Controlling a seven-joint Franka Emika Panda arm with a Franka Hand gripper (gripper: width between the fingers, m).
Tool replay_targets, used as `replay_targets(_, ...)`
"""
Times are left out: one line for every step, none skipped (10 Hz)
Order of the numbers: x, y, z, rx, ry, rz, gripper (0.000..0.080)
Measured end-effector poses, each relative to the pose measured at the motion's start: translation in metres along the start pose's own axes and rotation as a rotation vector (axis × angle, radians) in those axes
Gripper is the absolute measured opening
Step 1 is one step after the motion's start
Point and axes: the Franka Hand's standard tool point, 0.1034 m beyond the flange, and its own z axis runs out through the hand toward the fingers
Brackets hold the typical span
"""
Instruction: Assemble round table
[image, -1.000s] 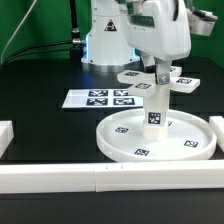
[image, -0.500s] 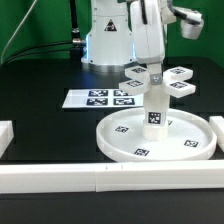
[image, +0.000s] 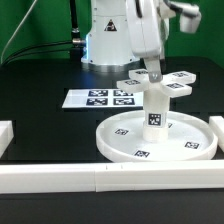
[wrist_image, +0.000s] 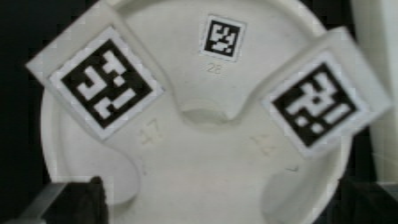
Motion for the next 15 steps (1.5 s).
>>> replay_targets(-0.005, -0.001, -0.008, 0.002, -0.015, -0.04, 0.0648)
replay_targets(-0.004, 0.0, -0.006, 0.002, -0.015, -0.041, 0.0648)
replay_targets(-0.004, 0.0, -0.005, 0.0, -0.014, -0.047, 0.0649)
replay_targets(-0.005, 0.0, -0.005, -0.009, -0.009, -0.193, 0.0649)
replay_targets(-0.008, -0.001, -0.004, -0.028, -0.003, -0.348, 0.0649)
replay_targets(-0.011, -0.004, -0.005, -0.041, -0.004, -0.481, 0.0649)
replay_targets(-0.014, -0.006, -0.006, -0.054, -0.004, -0.608, 0.0649)
replay_targets(-0.016, -0.007, -0.005, -0.058, -0.002, -0.761, 0.0649)
replay_targets(-0.016, -0.006, -0.003, -0.061, -0.005, -0.835, 0.0649)
replay_targets(-0.016, -0.006, -0.003, -0.062, -0.006, -0.899, 0.0649)
replay_targets(-0.015, -0.006, -0.003, -0.062, -0.009, -0.984, 0.0649)
replay_targets(-0.015, -0.006, -0.003, -0.062, -0.011, -1.05, 0.0649)
replay_targets(-0.015, -0.007, -0.003, -0.064, -0.003, -1.153, 0.0649)
replay_targets(-0.015, -0.009, -0.004, -0.069, 0.022, -1.323, 0.0649)
replay_targets(-0.017, -0.01, -0.004, -0.088, 0.042, -1.467, 0.0649)
